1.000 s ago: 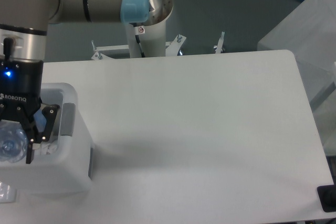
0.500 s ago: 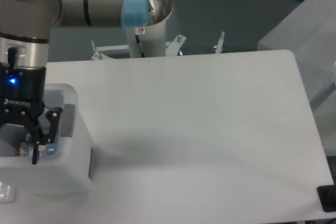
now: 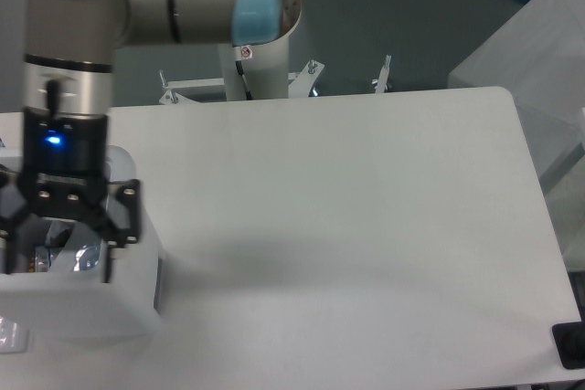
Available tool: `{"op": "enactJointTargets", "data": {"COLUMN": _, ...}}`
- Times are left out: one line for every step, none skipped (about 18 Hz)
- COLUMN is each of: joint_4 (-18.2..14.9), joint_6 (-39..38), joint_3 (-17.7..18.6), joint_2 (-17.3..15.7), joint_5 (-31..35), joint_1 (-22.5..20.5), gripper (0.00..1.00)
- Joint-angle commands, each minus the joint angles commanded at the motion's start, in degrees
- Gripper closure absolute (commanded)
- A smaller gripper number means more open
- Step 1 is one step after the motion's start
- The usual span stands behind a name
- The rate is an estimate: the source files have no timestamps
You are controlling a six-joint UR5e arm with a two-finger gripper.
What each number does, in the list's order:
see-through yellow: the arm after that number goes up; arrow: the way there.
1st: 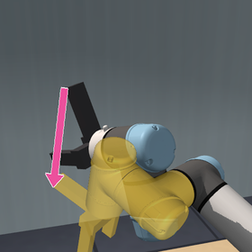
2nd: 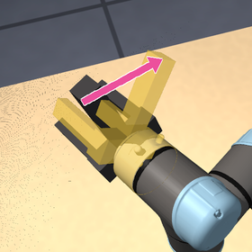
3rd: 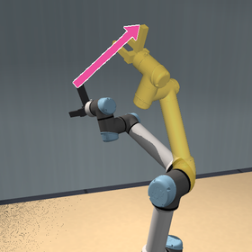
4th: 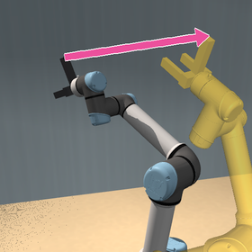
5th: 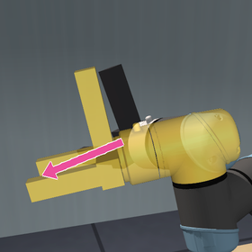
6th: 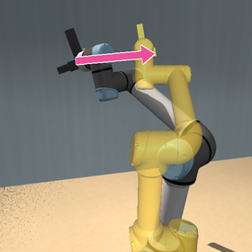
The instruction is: Place the trash in the trash can
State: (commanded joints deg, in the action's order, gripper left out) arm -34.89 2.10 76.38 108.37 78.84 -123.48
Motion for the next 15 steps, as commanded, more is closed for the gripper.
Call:
{"op": "enactJointTargets", "data": {"joint_4": 0.0, "joint_6": 0.1, "joint_3": -0.4, "joint_2": 0.1, "joint_5": 0.0, "joint_1": -1.2, "gripper": 0.00}}
{"op": "enactJointTargets", "data": {"joint_4": -0.1, "joint_6": 0.7, "joint_3": -0.6, "joint_2": 0.1, "joint_5": 0.0, "joint_1": -2.7, "gripper": 0.00}}
{"op": "enactJointTargets", "data": {"joint_4": -0.1, "joint_6": 2.1, "joint_3": -1.0, "joint_2": 0.1, "joint_5": 0.0, "joint_1": -3.6, "gripper": 0.00}}
{"op": "enactJointTargets", "data": {"joint_4": -0.2, "joint_6": 4.5, "joint_3": -1.7, "joint_2": 0.0, "joint_5": 0.2, "joint_1": -4.2, "gripper": 0.00}}
{"op": "enactJointTargets", "data": {"joint_4": -0.4, "joint_6": 7.1, "joint_3": -1.6, "joint_2": -0.2, "joint_5": 0.3, "joint_1": -5.3, "gripper": 0.00}}
{"op": "enactJointTargets", "data": {"joint_4": -0.6, "joint_6": 9.2, "joint_3": -1.4, "joint_2": -0.4, "joint_5": 0.4, "joint_1": -6.8, "gripper": 0.00}}
{"op": "enactJointTargets", "data": {"joint_4": -0.9, "joint_6": 10.7, "joint_3": -1.2, "joint_2": -0.7, "joint_5": 0.4, "joint_1": -7.8, "gripper": 0.00}}
{"op": "enactJointTargets", "data": {"joint_4": -1.0, "joint_6": 12.1, "joint_3": -0.9, "joint_2": -1.1, "joint_5": 0.4, "joint_1": -8.4, "gripper": 0.00}}
{"op": "enactJointTargets", "data": {"joint_4": -1.0, "joint_6": 14.3, "joint_3": -0.8, "joint_2": -1.5, "joint_5": 0.4, "joint_1": -9.7, "gripper": 0.00}}
{"op": "enactJointTargets", "data": {"joint_4": -1.0, "joint_6": 17.0, "joint_3": -0.8, "joint_2": -1.7, "joint_5": 0.3, "joint_1": -11.3, "gripper": 0.00}}
{"op": "enactJointTargets", "data": {"joint_4": -1.0, "joint_6": 19.6, "joint_3": -0.5, "joint_2": -1.7, "joint_5": 0.3, "joint_1": -12.0, "gripper": 0.00}}
{"op": "enactJointTargets", "data": {"joint_4": -1.0, "joint_6": 21.4, "joint_3": 0.2, "joint_2": -1.7, "joint_5": 0.4, "joint_1": -12.0, "gripper": 0.00}}
{"op": "enactJointTargets", "data": {"joint_4": -1.0, "joint_6": 22.7, "joint_3": 0.9, "joint_2": -1.8, "joint_5": 0.4, "joint_1": -12.5, "gripper": 0.00}}
{"op": "enactJointTargets", "data": {"joint_4": -1.0, "joint_6": 23.5, "joint_3": 1.7, "joint_2": -2.1, "joint_5": 0.4, "joint_1": -13.2, "gripper": 0.00}}
{"op": "enactJointTargets", "data": {"joint_4": -1.0, "joint_6": 24.3, "joint_3": 2.5, "joint_2": -2.8, "joint_5": 0.3, "joint_1": -14.2, "gripper": 0.00}}
